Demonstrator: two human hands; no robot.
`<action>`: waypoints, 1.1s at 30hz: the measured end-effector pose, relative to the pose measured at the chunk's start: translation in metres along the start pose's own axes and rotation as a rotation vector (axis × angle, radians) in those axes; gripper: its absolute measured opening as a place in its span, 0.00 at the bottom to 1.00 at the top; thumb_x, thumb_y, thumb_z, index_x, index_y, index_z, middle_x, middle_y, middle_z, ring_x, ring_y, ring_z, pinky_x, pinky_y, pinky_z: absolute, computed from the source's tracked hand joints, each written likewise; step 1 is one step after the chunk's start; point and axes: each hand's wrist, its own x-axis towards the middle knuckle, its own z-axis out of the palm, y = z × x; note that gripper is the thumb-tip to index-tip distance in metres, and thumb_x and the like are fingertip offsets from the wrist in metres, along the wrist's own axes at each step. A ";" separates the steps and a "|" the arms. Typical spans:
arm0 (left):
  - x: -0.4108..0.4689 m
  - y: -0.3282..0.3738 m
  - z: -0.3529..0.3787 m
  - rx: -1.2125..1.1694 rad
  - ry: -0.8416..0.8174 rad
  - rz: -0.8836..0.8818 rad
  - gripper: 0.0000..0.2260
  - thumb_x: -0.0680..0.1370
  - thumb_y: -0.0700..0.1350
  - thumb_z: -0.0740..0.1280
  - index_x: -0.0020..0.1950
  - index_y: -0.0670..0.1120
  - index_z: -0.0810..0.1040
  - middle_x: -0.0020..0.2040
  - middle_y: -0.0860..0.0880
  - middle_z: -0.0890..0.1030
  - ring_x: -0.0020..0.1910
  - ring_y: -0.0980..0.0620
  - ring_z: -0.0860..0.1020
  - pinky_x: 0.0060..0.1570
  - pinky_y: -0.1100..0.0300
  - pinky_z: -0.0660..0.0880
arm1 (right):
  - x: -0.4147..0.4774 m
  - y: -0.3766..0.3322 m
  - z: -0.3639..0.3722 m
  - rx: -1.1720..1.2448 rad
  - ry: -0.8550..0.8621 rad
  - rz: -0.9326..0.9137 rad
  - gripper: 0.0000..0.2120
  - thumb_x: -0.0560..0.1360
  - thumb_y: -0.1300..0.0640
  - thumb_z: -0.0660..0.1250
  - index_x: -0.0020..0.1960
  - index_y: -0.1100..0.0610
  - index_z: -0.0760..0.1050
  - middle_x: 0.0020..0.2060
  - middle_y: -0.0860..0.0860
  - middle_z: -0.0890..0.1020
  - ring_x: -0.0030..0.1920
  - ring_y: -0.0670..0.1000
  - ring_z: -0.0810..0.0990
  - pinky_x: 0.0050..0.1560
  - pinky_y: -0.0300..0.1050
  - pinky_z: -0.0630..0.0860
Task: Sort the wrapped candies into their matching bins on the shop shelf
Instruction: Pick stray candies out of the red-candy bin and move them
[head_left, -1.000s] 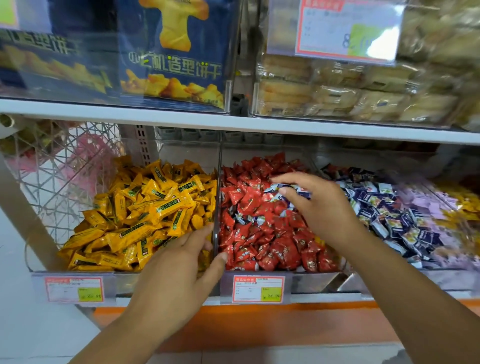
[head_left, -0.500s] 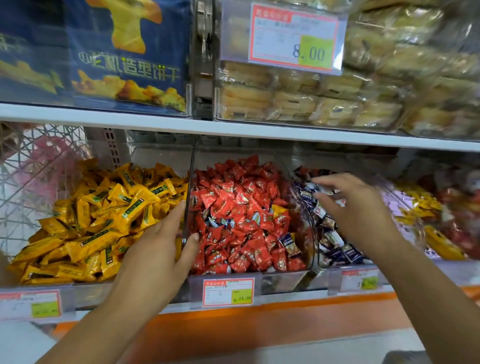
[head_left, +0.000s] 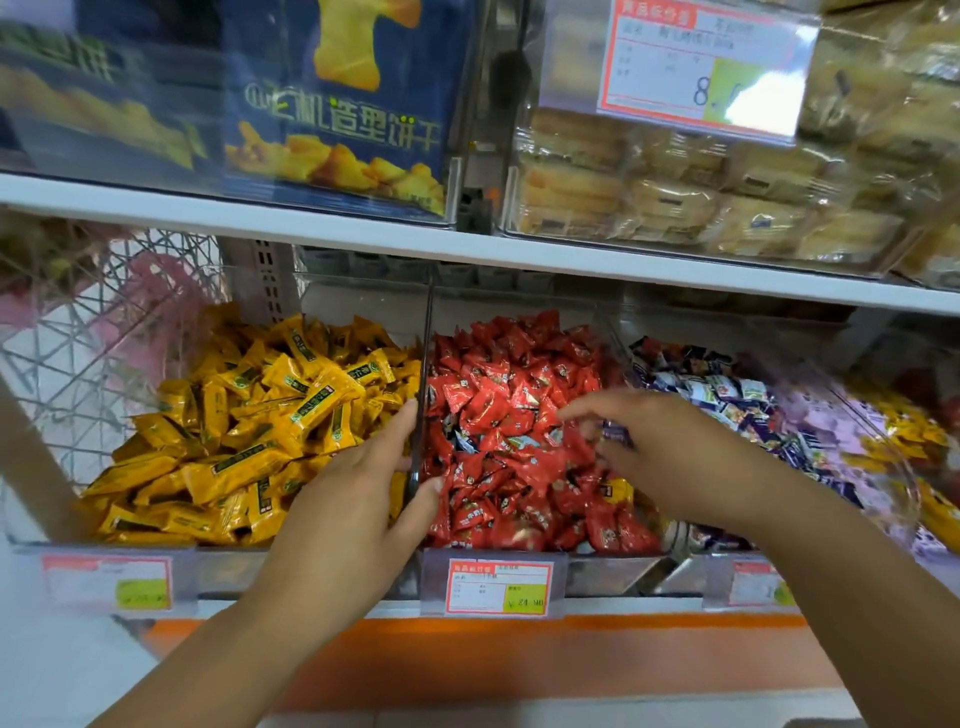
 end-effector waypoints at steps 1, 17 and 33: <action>0.000 0.001 0.000 -0.001 0.000 -0.003 0.33 0.77 0.60 0.59 0.78 0.61 0.47 0.61 0.58 0.75 0.48 0.57 0.73 0.43 0.67 0.66 | 0.005 -0.001 0.001 0.012 0.021 -0.001 0.20 0.80 0.65 0.59 0.64 0.45 0.74 0.58 0.42 0.73 0.34 0.33 0.75 0.35 0.29 0.70; -0.011 -0.004 -0.007 -0.043 -0.043 0.000 0.28 0.73 0.66 0.58 0.72 0.71 0.54 0.51 0.69 0.71 0.51 0.70 0.71 0.45 0.68 0.72 | 0.039 0.000 0.034 0.101 0.062 0.048 0.04 0.76 0.54 0.69 0.48 0.45 0.77 0.53 0.46 0.76 0.54 0.48 0.75 0.51 0.41 0.68; -0.016 0.000 -0.009 -0.001 -0.056 -0.028 0.30 0.74 0.59 0.66 0.74 0.64 0.60 0.45 0.64 0.70 0.42 0.60 0.74 0.36 0.63 0.73 | 0.008 0.019 0.000 0.325 0.592 0.125 0.05 0.75 0.53 0.70 0.47 0.43 0.78 0.42 0.40 0.80 0.41 0.41 0.79 0.39 0.29 0.71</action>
